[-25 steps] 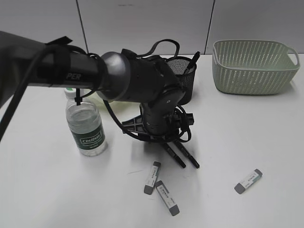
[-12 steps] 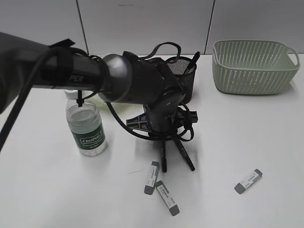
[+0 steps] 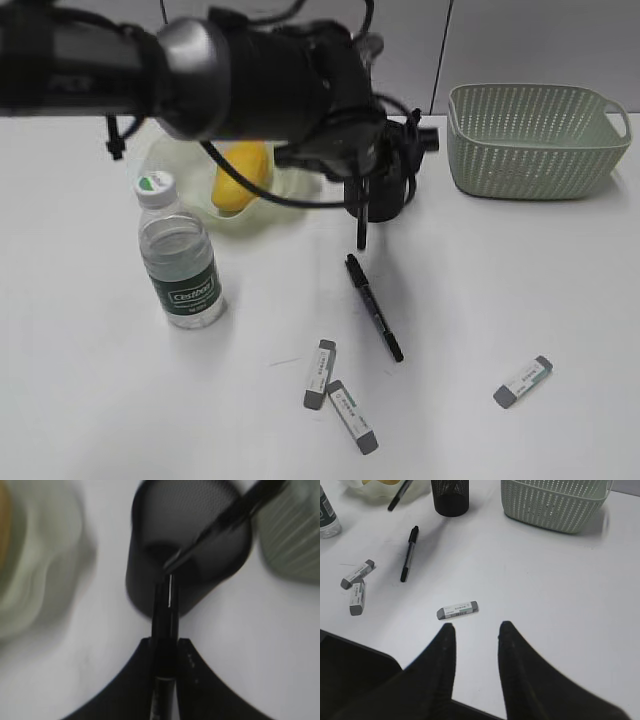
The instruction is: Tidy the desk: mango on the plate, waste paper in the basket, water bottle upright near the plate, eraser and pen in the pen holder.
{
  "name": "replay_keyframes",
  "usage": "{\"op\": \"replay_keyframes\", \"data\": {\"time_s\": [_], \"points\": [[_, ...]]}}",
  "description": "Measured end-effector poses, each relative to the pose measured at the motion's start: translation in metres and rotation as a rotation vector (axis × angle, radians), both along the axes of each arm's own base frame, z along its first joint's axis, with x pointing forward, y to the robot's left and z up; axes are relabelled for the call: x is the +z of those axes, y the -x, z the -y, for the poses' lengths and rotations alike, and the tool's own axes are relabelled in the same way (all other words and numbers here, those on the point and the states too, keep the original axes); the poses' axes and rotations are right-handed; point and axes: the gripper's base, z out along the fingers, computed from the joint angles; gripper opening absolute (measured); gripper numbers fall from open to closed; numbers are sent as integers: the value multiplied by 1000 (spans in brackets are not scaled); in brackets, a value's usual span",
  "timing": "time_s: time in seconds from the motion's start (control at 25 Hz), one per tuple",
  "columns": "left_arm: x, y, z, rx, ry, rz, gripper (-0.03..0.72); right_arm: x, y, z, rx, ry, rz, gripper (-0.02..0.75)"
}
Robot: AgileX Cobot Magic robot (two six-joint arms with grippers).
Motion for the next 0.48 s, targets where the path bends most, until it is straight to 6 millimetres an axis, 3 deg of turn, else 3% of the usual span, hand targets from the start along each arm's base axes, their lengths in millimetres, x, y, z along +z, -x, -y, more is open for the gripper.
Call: {"op": "replay_keyframes", "data": {"time_s": [0.12,0.24,0.32,0.48], "points": [[44,-4,2,-121,39,245,90,0,0,0,0,0,1,246],[67,-13,3,-253,46,453,87,0,0,0,0,0,1,246],[68,-22,-1,-236,86,486,87,0,0,0,0,0,1,246],[50,-52,-20,-117,110,472,83,0,0,0,0,0,1,246]]}}
